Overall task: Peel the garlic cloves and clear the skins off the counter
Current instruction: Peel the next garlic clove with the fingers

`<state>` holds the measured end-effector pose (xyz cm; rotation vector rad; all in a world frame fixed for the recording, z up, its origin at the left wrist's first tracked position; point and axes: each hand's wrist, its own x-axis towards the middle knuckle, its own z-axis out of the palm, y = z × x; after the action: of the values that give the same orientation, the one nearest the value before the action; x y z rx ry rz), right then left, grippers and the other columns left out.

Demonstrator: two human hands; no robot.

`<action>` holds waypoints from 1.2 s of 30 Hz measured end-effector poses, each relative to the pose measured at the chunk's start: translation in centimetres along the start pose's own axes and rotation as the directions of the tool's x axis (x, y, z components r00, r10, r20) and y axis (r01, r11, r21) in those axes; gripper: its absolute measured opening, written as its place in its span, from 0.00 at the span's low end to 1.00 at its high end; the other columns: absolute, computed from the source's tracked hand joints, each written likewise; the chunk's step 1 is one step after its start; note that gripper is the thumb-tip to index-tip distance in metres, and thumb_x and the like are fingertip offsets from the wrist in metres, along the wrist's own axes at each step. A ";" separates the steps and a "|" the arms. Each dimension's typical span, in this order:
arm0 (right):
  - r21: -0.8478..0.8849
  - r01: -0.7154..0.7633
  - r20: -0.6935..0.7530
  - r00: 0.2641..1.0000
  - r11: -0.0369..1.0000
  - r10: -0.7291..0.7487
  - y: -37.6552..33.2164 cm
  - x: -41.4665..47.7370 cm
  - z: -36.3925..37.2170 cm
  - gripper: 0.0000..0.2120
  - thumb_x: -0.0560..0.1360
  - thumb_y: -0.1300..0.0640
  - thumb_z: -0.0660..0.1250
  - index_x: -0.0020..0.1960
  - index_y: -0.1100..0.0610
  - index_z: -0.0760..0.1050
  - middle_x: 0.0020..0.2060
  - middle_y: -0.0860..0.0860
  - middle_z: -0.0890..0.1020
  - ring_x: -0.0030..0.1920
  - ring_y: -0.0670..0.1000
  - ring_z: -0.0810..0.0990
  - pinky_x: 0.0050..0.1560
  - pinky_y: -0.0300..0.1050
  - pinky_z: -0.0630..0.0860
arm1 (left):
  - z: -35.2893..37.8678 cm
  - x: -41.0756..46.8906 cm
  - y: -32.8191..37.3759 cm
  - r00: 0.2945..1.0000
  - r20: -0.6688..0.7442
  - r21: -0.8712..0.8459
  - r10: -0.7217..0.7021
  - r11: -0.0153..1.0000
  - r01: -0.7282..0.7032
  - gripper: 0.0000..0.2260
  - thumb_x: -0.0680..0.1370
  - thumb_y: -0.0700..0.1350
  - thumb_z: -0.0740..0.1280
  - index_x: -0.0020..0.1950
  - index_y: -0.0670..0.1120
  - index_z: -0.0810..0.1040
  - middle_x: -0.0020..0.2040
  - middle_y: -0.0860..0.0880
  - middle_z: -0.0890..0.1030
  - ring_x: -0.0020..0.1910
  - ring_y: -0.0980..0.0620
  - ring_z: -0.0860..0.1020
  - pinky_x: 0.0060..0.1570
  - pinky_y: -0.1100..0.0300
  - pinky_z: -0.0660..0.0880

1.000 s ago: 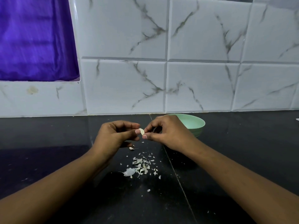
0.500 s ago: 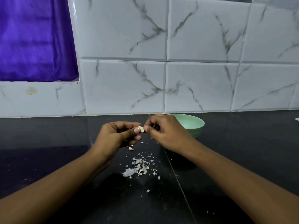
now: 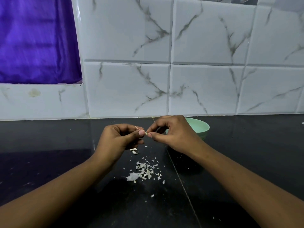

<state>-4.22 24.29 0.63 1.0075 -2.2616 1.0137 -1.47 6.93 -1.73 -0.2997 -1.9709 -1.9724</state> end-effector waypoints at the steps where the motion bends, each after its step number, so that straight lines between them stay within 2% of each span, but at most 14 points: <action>1: -0.007 0.002 0.005 1.000 1.000 -0.002 0.0 0.0 0.0 0.02 0.69 0.59 0.74 0.42 0.55 0.84 0.35 0.44 0.82 0.36 0.42 0.80 0.41 0.38 0.76 | 0.0 -0.1 0.1 1.000 -0.004 0.028 0.017 0.999 -0.017 0.06 0.68 0.41 0.73 0.42 0.40 0.83 0.36 0.44 0.84 0.33 0.51 0.82 0.38 0.59 0.79; 5: 0.005 -0.029 0.030 0.999 1.000 0.028 -0.2 0.0 0.0 0.02 0.70 0.60 0.73 0.41 0.55 0.84 0.30 0.40 0.79 0.34 0.39 0.78 0.37 0.30 0.70 | 0.0 -0.3 0.4 0.998 -0.001 0.112 0.068 0.991 -0.067 0.09 0.64 0.46 0.74 0.39 0.43 0.83 0.36 0.42 0.84 0.34 0.50 0.83 0.39 0.57 0.80; 10: 0.013 -0.057 0.026 0.998 0.998 0.057 -0.6 -0.1 0.0 0.04 0.70 0.61 0.72 0.38 0.54 0.82 0.26 0.40 0.77 0.29 0.38 0.76 0.33 0.29 0.68 | 0.2 -0.5 0.5 0.996 0.006 0.088 0.089 0.992 -0.089 0.08 0.63 0.45 0.73 0.39 0.42 0.83 0.33 0.42 0.83 0.31 0.51 0.82 0.37 0.58 0.80; 14: -0.021 -0.066 0.017 0.998 0.998 0.066 -0.9 -0.2 0.0 0.05 0.69 0.61 0.72 0.36 0.53 0.81 0.26 0.41 0.77 0.29 0.39 0.76 0.33 0.30 0.68 | 0.3 -0.6 0.5 0.995 0.019 0.075 0.100 0.992 -0.101 0.07 0.63 0.45 0.73 0.38 0.43 0.83 0.32 0.42 0.83 0.31 0.51 0.82 0.36 0.60 0.80; 21: -0.244 0.026 0.046 0.999 0.969 -0.015 -1.4 -0.4 0.6 0.03 0.67 0.55 0.72 0.36 0.54 0.80 0.29 0.42 0.74 0.31 0.41 0.74 0.36 0.37 0.70 | 0.2 -0.8 0.4 0.991 0.059 0.112 0.123 0.985 -0.129 0.04 0.63 0.45 0.74 0.35 0.46 0.84 0.33 0.40 0.83 0.32 0.50 0.82 0.36 0.56 0.80; 25: -0.116 -0.074 0.038 0.996 0.990 0.078 -1.2 -0.3 0.6 0.11 0.67 0.57 0.72 0.30 0.48 0.72 0.24 0.41 0.74 0.28 0.41 0.73 0.34 0.36 0.71 | 0.3 -0.5 0.3 0.995 0.064 0.030 0.076 0.996 -0.078 0.04 0.64 0.45 0.73 0.36 0.45 0.84 0.31 0.40 0.82 0.30 0.51 0.80 0.35 0.61 0.79; 27: 0.043 -0.191 0.063 0.980 0.981 0.188 -1.0 -0.2 0.6 0.11 0.69 0.59 0.71 0.31 0.49 0.74 0.23 0.42 0.75 0.27 0.41 0.74 0.34 0.42 0.78 | 0.4 -0.5 0.4 0.997 0.071 -0.026 0.031 0.999 -0.029 0.06 0.65 0.43 0.71 0.39 0.43 0.83 0.31 0.42 0.82 0.30 0.53 0.80 0.33 0.63 0.78; 30: 0.288 -0.342 0.127 0.939 0.894 0.318 -0.5 -0.1 0.5 0.06 0.73 0.62 0.69 0.37 0.57 0.77 0.26 0.47 0.77 0.28 0.46 0.77 0.34 0.46 0.80 | 0.5 -0.4 0.4 0.997 0.074 -0.088 -0.024 0.996 0.031 0.08 0.66 0.43 0.70 0.41 0.40 0.82 0.32 0.46 0.82 0.29 0.55 0.80 0.31 0.66 0.77; 33: 0.369 -0.357 0.159 0.934 0.858 0.320 -0.4 0.0 0.0 0.04 0.73 0.61 0.71 0.40 0.58 0.80 0.32 0.51 0.81 0.32 0.46 0.80 0.35 0.44 0.80 | 0.5 -0.3 0.4 0.997 0.061 -0.091 -0.049 0.994 0.055 0.08 0.65 0.43 0.70 0.41 0.40 0.81 0.31 0.48 0.82 0.28 0.56 0.80 0.30 0.67 0.76; 36: 0.314 -0.328 0.175 0.942 0.891 0.286 -0.4 -0.1 0.2 0.04 0.71 0.57 0.74 0.42 0.58 0.82 0.30 0.48 0.82 0.34 0.45 0.82 0.35 0.39 0.78 | 0.5 -0.3 0.3 0.997 0.053 -0.081 -0.060 0.995 0.064 0.07 0.65 0.43 0.71 0.39 0.41 0.81 0.29 0.46 0.81 0.28 0.56 0.79 0.29 0.67 0.76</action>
<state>-3.89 24.03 0.63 0.8762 -2.4552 1.5597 -1.13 7.43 -1.58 -0.3151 -1.9544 -2.1093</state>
